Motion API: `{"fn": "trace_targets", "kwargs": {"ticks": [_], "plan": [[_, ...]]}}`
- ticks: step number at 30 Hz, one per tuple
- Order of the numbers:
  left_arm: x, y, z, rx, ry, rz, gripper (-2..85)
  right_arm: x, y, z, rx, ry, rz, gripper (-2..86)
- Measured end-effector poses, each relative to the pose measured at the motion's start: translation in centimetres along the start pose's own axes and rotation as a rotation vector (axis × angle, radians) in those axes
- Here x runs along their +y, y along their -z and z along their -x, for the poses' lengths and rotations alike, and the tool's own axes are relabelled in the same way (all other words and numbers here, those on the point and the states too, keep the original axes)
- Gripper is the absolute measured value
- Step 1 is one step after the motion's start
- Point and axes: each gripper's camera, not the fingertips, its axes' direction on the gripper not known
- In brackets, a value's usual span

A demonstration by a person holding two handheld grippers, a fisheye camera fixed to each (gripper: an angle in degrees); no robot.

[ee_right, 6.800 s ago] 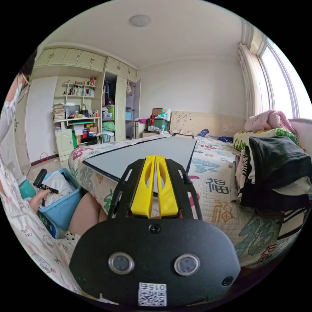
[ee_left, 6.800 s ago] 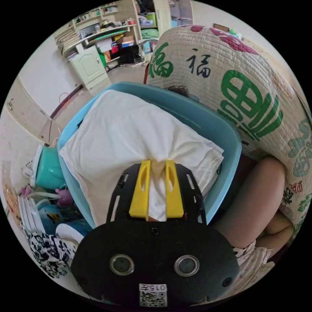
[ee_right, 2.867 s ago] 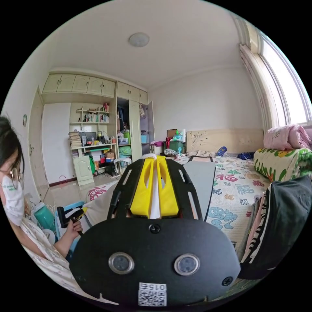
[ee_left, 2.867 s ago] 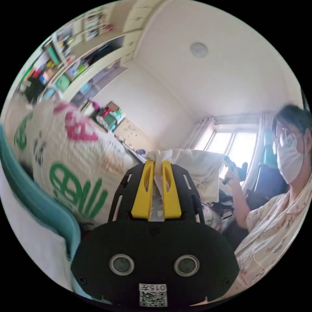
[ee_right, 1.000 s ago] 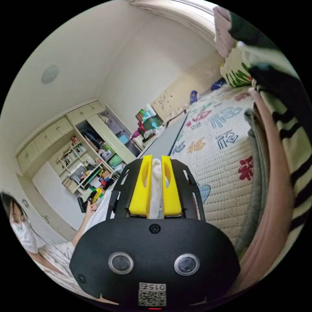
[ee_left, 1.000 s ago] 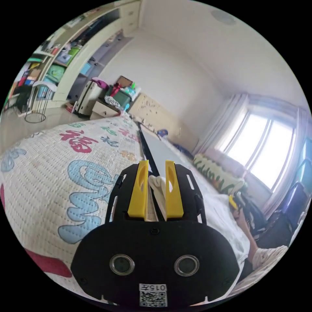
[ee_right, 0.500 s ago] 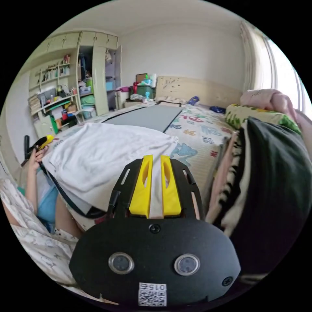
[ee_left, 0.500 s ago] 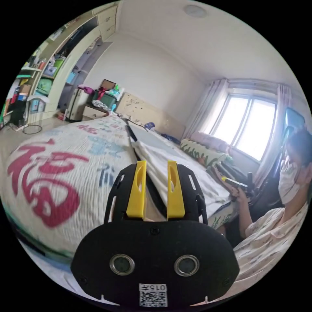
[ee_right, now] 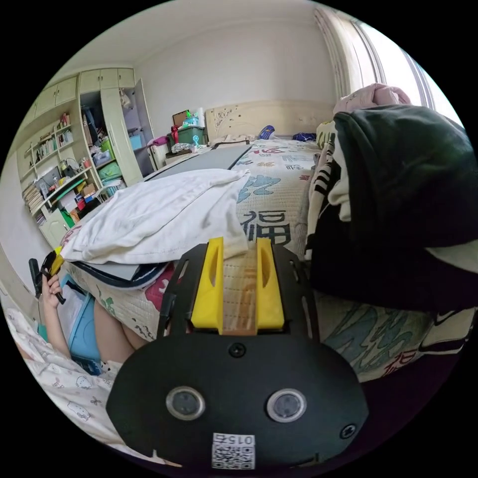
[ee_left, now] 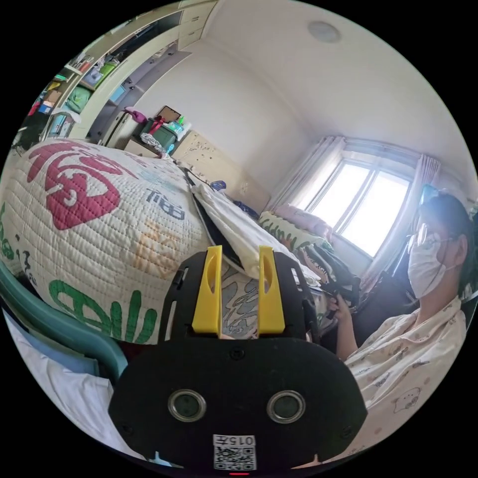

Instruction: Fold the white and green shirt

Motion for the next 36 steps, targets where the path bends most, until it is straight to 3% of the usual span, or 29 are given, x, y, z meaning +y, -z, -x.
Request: {"fn": "trace_targets", "kwargs": {"ticks": [8,14,23,29,33,36], "plan": [[1.8,-0.1,1.2,-0.149,-0.138,0.084,6.7,4.0,-0.8,-4.5,-0.008,0.023,-0.017,2.7],[3.1,2.9,4.2,-0.126,-0.152,-0.005,-0.1,9.4,2.4,-8.8,0.079,0.016,-0.074,0.4],[8.0,4.3,10.8,-0.196,-0.121,-0.037,-0.2,22.9,6.8,-17.5,-0.095,-0.033,-0.056,0.2],[11.6,5.0,14.7,-0.248,-0.146,-0.007,0.7,30.7,6.9,-18.7,0.011,0.131,-0.042,2.6],[13.0,8.3,13.0,-0.306,-0.306,-0.066,5.4,35.0,10.4,-17.7,0.096,0.320,-0.135,6.5],[13.7,7.0,10.5,-0.255,-0.507,0.030,6.7,36.9,12.8,-16.9,-0.015,0.461,-0.180,7.5]]}}
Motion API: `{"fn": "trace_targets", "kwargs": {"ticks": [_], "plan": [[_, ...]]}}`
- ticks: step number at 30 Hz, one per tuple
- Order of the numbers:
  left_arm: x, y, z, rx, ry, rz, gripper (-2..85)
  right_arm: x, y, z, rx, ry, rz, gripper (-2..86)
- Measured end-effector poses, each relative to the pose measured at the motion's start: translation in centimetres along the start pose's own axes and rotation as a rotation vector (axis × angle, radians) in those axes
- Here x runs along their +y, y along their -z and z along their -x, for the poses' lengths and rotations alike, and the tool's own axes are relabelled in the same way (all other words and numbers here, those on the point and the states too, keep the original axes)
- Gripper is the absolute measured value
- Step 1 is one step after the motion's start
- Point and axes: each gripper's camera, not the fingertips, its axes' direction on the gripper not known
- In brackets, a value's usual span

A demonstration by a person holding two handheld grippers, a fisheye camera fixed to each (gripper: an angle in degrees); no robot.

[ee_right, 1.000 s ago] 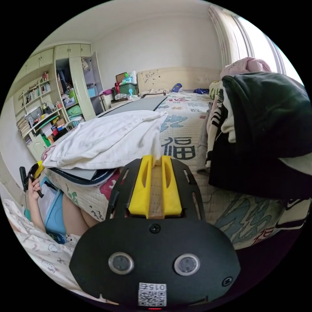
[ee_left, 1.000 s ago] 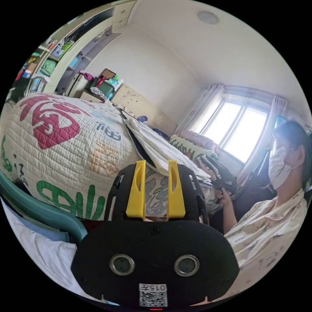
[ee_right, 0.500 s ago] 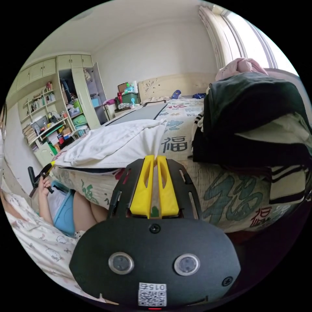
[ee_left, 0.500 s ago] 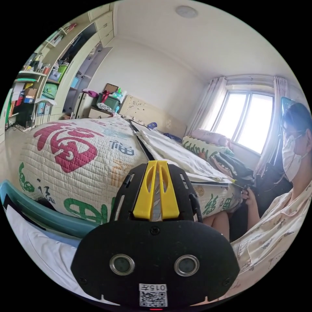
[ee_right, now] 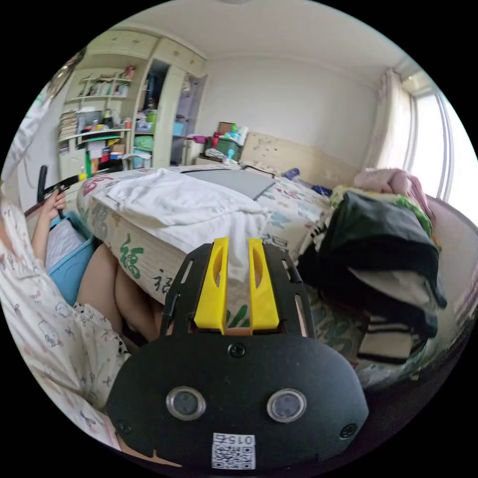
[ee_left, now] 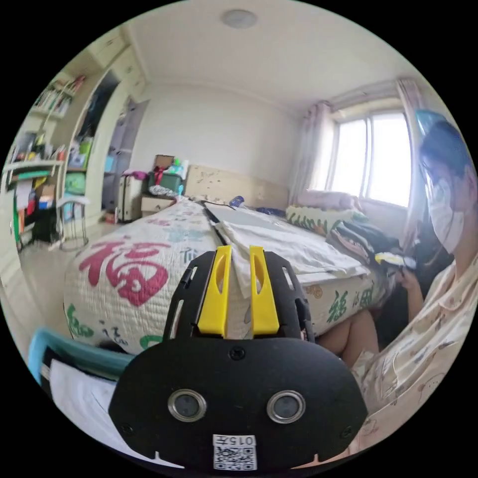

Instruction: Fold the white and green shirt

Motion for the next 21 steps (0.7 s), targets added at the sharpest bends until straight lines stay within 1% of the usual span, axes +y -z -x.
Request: {"fn": "trace_targets", "kwargs": {"ticks": [1,3,5,7,8,10,12,16,18,21], "plan": [[0.1,-0.8,-1.1,0.050,-0.080,0.012,7.3,0.4,0.7,0.7,-0.073,0.054,-0.037,7.8],[0.4,-2.1,-2.3,0.136,-0.176,0.011,8.2,1.0,0.9,2.1,-0.178,0.149,-0.076,8.0],[1.0,-3.7,-2.9,0.210,-0.257,0.034,8.6,1.7,0.3,4.2,-0.232,0.265,-0.087,8.0],[2.0,-6.6,-3.1,0.257,-0.358,0.137,8.8,3.7,-1.0,7.0,-0.270,0.421,-0.122,8.0],[2.4,-7.2,-3.2,0.260,-0.389,0.163,8.9,4.1,-1.5,7.4,-0.285,0.441,-0.121,8.0],[4.0,-9.2,-3.2,0.287,-0.504,0.248,9.9,5.3,-4.5,8.1,-0.365,0.479,-0.051,8.0],[4.7,-10.1,-2.4,0.312,-0.540,0.276,10.4,6.3,-6.8,8.3,-0.413,0.508,0.013,8.3],[6.7,-13.3,-0.8,0.325,-0.630,0.441,9.5,8.7,-11.1,8.9,-0.429,0.552,0.115,8.9],[7.4,-14.5,0.1,0.325,-0.646,0.475,9.3,9.4,-12.1,9.1,-0.439,0.558,0.135,8.9],[7.7,-16.1,1.9,0.390,-0.632,0.510,8.3,10.0,-13.4,9.1,-0.427,0.565,0.183,7.5]]}}
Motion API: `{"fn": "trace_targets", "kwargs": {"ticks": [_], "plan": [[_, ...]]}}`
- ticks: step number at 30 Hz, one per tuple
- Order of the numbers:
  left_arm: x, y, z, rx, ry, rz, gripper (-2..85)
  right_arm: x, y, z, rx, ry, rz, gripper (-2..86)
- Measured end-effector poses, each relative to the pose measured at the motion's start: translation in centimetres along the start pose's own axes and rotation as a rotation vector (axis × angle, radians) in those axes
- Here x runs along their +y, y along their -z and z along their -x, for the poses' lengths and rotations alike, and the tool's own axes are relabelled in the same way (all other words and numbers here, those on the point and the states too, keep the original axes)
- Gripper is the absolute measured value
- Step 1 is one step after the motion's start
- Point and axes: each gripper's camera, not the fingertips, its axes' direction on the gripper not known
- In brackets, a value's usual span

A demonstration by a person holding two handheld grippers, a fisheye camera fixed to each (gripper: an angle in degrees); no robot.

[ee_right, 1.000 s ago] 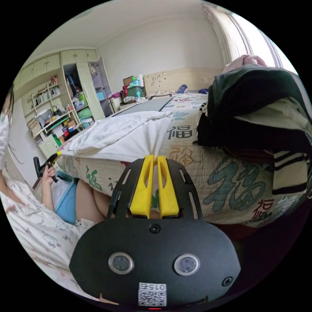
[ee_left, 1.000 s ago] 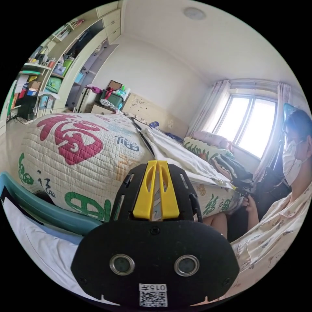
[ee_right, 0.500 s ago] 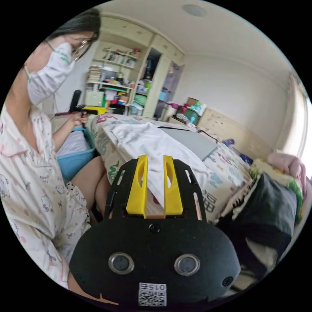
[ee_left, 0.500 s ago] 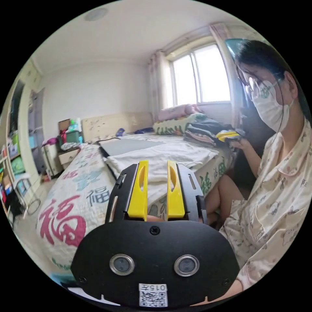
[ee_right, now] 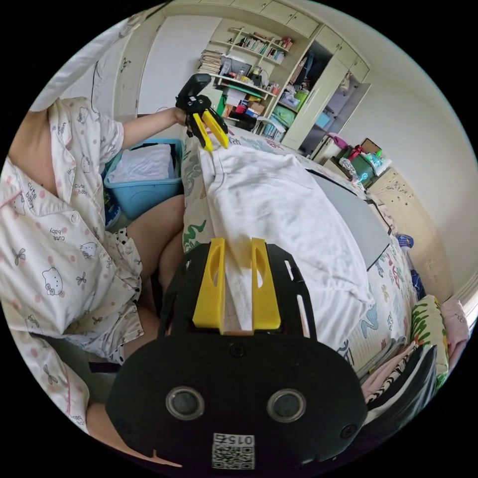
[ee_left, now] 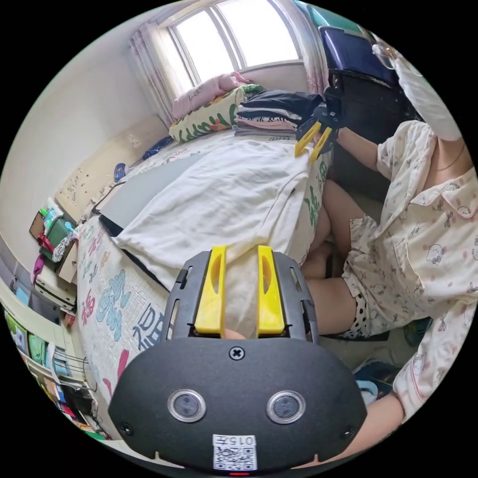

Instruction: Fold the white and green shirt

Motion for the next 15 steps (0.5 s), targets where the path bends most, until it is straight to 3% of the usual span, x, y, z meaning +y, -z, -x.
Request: {"fn": "trace_targets", "kwargs": {"ticks": [15], "plan": [[4.0,-0.1,4.4,0.172,-0.068,-0.009,1.4,2.1,1.8,-12.1,-0.183,-0.195,-0.133,0.4]]}}
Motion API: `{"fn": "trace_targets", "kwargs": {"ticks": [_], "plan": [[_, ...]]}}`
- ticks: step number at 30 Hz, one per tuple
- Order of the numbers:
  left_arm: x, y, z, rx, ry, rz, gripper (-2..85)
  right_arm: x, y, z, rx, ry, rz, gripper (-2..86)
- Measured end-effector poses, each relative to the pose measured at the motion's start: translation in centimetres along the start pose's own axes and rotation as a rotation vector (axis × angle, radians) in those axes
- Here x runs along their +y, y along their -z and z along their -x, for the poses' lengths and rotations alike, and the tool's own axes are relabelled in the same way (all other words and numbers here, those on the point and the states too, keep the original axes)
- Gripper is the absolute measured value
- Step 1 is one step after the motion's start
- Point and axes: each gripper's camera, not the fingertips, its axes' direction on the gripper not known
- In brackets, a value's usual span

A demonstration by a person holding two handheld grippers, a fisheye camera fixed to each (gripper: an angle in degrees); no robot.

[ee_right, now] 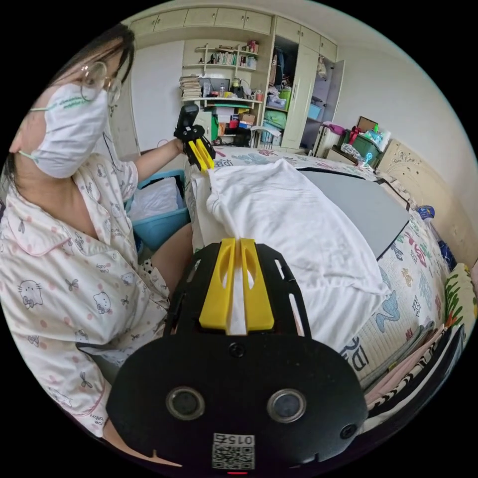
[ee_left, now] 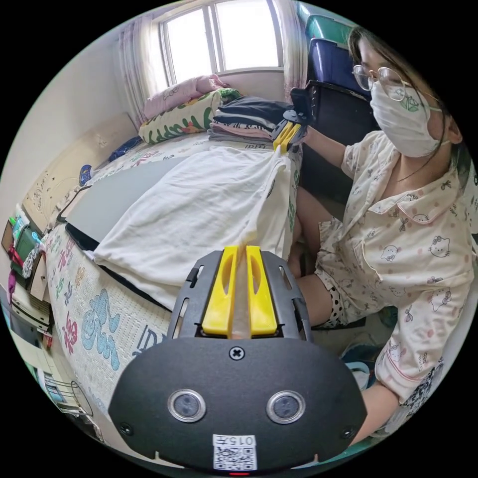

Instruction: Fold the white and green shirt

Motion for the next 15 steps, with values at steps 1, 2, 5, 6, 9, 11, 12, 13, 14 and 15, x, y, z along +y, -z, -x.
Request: {"fn": "trace_targets", "kwargs": {"ticks": [1,2,5,6,9,11,12,13,14,15], "plan": [[0.1,-0.5,-0.1,0.000,-0.013,0.009,1.4,0.0,-0.5,-0.8,0.005,-0.017,-0.014,0.3],[0.2,-0.7,-0.1,-0.002,-0.015,0.012,1.4,0.0,-0.8,-1.2,0.005,-0.024,-0.018,0.3],[0.7,-1.5,-0.1,0.028,-0.018,0.047,1.2,-0.2,-2.6,-2.6,-0.003,-0.045,-0.008,0.3],[0.9,-1.6,-0.3,0.031,-0.021,0.062,1.2,-0.3,-3.4,-2.9,-0.002,-0.046,-0.002,0.2],[1.2,-1.4,-0.8,0.020,-0.028,0.061,1.0,-0.9,-5.3,-3.3,0.011,-0.037,0.006,0.1],[1.3,-1.4,-1.1,0.013,-0.031,0.055,0.9,-1.5,-6.4,-3.5,0.018,-0.032,0.010,0.1],[1.3,-1.6,-1.3,-0.002,-0.028,0.053,0.8,-1.9,-7.1,-3.6,0.018,-0.029,0.010,0.0],[1.3,-2.1,-1.3,-0.007,-0.017,0.049,0.7,-2.4,-7.8,-3.9,0.015,-0.027,0.008,0.0],[1.3,-2.4,-1.4,-0.003,-0.011,0.050,0.7,-2.6,-8.2,-4.1,0.014,-0.028,0.007,0.0],[1.2,-2.9,-1.6,0.009,-0.010,0.058,0.6,-3.1,-8.9,-4.4,0.013,-0.032,0.007,0.0]]}}
